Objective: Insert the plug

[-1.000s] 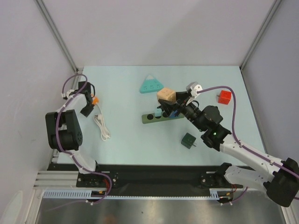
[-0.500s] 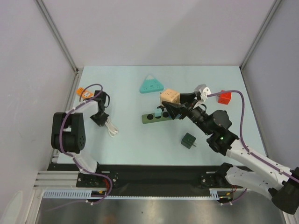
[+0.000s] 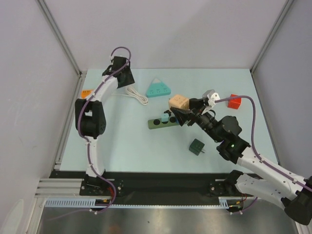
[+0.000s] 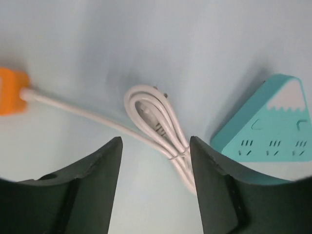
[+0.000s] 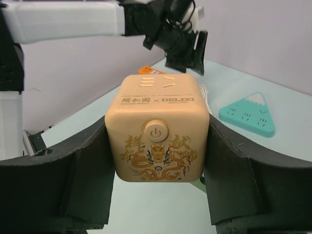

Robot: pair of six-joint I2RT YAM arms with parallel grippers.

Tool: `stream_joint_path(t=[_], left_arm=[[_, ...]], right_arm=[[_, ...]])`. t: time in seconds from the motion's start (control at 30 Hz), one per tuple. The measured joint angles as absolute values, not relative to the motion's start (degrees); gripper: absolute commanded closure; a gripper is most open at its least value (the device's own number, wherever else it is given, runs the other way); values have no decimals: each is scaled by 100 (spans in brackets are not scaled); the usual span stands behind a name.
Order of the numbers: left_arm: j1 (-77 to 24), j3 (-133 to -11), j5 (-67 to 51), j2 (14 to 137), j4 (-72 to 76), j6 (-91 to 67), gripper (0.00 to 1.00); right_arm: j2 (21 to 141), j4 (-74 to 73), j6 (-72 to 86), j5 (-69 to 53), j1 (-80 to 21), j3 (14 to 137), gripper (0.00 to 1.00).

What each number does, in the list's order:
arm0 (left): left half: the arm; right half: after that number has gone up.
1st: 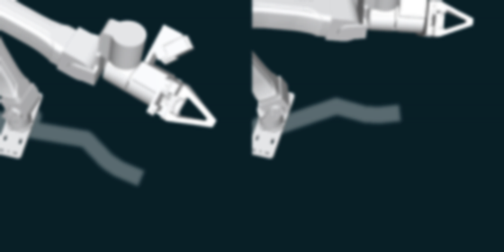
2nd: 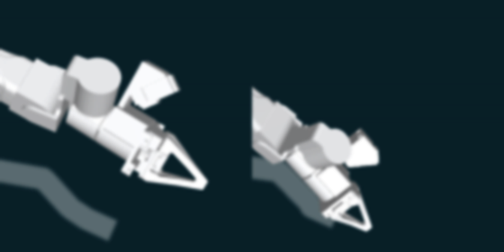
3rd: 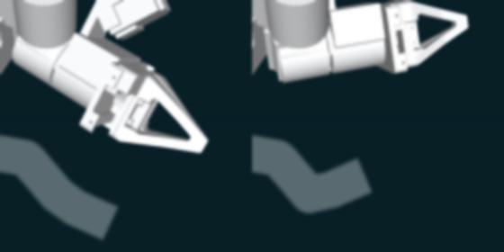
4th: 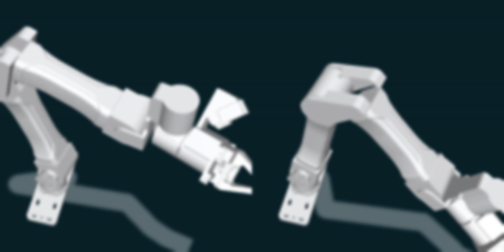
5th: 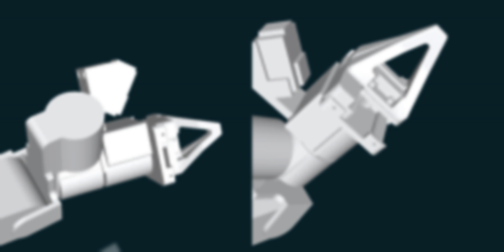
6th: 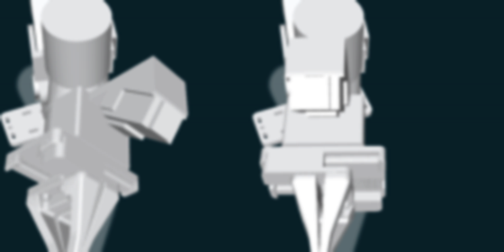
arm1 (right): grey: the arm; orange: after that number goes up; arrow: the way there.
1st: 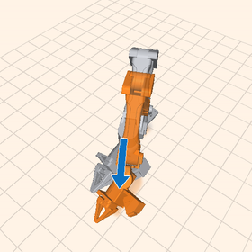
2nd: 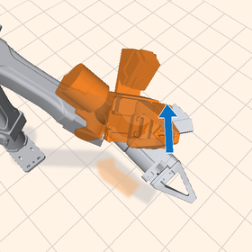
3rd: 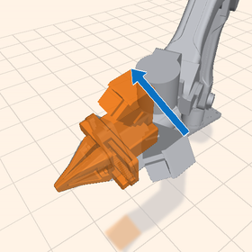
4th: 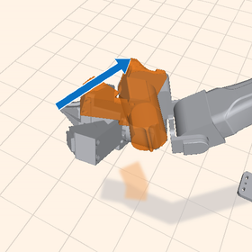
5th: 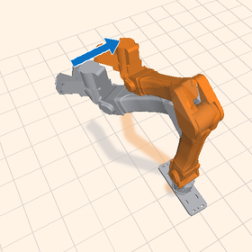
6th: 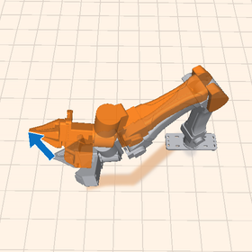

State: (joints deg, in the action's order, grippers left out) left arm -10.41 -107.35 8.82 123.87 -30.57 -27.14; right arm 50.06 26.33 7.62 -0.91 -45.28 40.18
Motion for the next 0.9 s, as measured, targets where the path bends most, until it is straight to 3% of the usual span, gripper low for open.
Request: stream_joint_path(t=[0.13,0.23,0.33,0.43,0.5,0.63,0.7,0.83,0.9], left_arm=[[-1046,-10676,1417,12005,-2840,-1103,34],[-867,-9723,1459,11524,-2130,231,22],[-663,-8641,1490,11216,-1376,1498,24],[-464,-8676,1531,11592,-956,2130,35],[-333,-8823,1660,11915,-563,2368,59],[-51,-9487,1959,12584,-5,2550,73],[102,-9972,2108,12905,89,2517,96],[325,-11570,2436,13756,-130,2554,99],[403,-11769,2582,13900,-204,2502,100]], right_arm=[[5111,2569,746,-93,-4528,4016,100],[5122,2543,746,-93,-4525,4016,100],[5122,2552,746,-93,-4515,4014,100],[5122,2554,746,-95,-4473,4010,100],[5122,2563,746,-97,-4434,3994,100],[5170,2598,757,-139,-4307,3938,100],[5247,2624,779,-169,-4246,3931,100],[5463,2694,801,-211,-4141,3922,100],[5542,2694,814,-231,-4091,3922,100]])
